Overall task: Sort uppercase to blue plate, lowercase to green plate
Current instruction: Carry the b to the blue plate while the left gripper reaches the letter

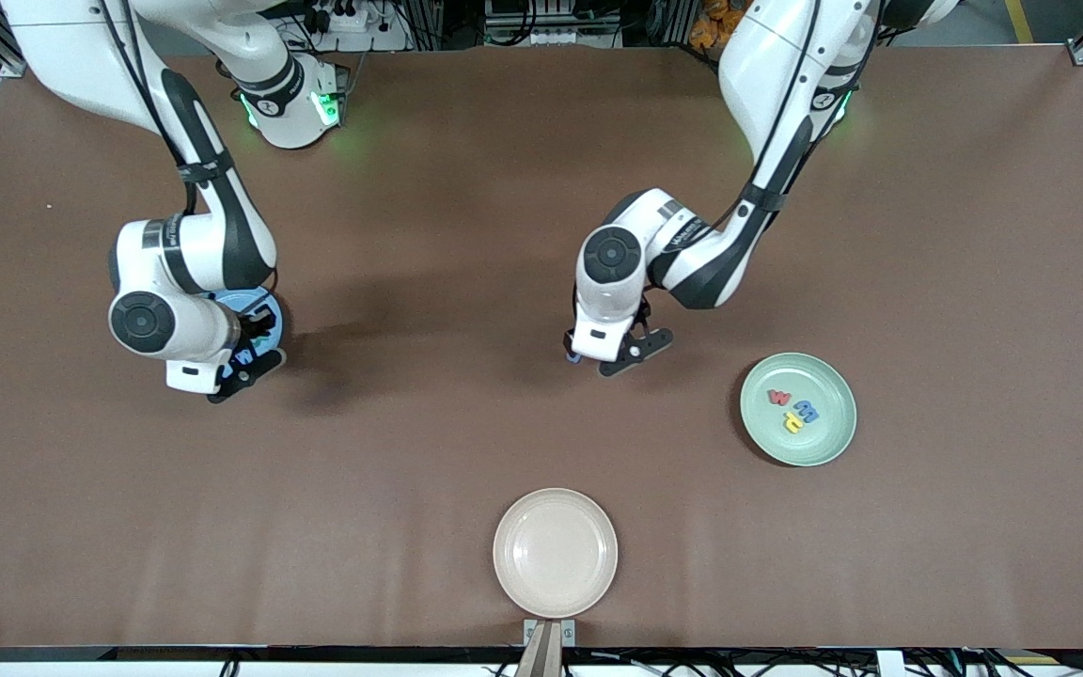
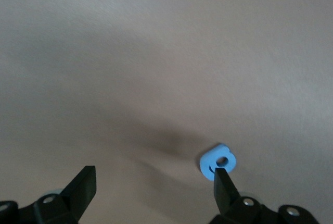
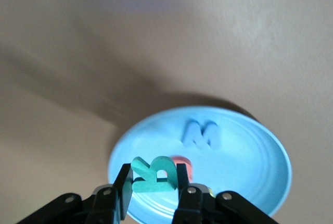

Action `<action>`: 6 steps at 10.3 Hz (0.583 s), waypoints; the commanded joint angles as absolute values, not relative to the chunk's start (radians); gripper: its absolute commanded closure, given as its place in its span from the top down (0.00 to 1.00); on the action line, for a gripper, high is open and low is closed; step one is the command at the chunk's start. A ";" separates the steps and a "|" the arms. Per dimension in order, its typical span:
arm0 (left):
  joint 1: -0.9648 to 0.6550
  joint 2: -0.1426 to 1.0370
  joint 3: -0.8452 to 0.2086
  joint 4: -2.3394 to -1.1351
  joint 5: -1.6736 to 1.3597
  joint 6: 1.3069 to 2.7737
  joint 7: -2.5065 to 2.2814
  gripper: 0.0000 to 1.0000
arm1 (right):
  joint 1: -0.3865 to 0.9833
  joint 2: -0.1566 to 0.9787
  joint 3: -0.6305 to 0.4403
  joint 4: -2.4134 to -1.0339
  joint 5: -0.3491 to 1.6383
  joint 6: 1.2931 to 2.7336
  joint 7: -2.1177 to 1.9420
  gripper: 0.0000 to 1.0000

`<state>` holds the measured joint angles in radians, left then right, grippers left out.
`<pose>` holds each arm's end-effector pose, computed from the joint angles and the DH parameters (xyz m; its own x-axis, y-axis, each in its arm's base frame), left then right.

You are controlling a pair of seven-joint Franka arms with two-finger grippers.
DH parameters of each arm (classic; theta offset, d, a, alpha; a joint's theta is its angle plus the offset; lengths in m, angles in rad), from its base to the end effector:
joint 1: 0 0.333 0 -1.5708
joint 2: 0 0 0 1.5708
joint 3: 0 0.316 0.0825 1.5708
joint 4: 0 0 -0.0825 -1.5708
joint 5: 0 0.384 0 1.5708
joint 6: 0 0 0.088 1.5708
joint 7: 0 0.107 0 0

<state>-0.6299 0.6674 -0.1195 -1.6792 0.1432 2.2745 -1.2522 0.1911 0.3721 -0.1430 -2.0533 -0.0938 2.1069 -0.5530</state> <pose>0.5005 -0.4499 0.2097 0.9093 0.4161 0.0067 0.4155 -0.9067 -0.0720 0.5563 0.0227 0.2351 0.7377 0.5911 -0.3262 0.6052 -0.7931 -0.0683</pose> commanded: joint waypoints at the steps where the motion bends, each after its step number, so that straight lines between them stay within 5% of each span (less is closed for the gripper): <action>1: -0.629 0.676 -0.113 -1.655 0.236 2.273 -1.153 1.00 | 0.121 0.328 -0.136 -2.137 -0.152 2.117 -0.650 0.40; 6: -0.620 0.770 -0.112 -1.523 -0.005 2.278 -1.314 1.00 | 0.072 0.347 -0.178 -2.238 -0.183 2.141 -0.703 0.42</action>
